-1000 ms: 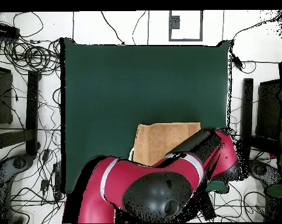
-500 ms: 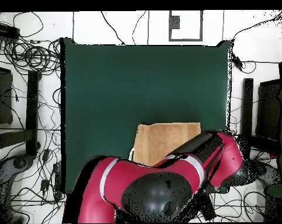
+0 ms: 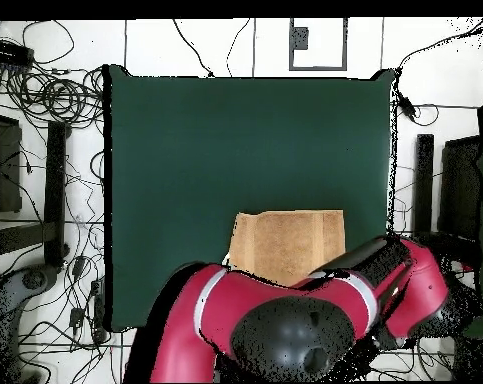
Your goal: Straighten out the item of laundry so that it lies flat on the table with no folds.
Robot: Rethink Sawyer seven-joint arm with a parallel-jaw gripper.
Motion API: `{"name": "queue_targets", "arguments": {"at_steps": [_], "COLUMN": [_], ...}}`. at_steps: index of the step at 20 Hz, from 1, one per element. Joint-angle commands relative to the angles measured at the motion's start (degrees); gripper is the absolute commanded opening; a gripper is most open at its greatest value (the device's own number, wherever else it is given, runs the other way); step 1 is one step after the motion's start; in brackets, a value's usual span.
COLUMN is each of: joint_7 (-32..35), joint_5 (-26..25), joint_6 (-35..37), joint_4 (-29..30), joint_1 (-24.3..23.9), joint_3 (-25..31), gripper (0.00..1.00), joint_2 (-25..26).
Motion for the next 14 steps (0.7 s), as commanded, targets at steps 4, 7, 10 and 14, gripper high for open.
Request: {"name": "queue_targets", "arguments": {"at_steps": [4, 7, 10, 14], "joint_7": [-17.99, -25.04, -25.0, -17.47], "joint_5": [10.55, 13.31, 14.44, 14.32], "joint_6": [28.82, 32.49, 34.1, 37.65], "joint_4": [0.03, 1.19, 1.5, 0.26], "joint_1": [-5.26, -8.13, -9.57, -8.44], "joint_3": [6.47, 9.75, 11.45, 11.13], "gripper": [1.0, 1.0, 1.0, 1.0], "joint_2": [-3.38, -5.83, -6.22, -4.29]}}
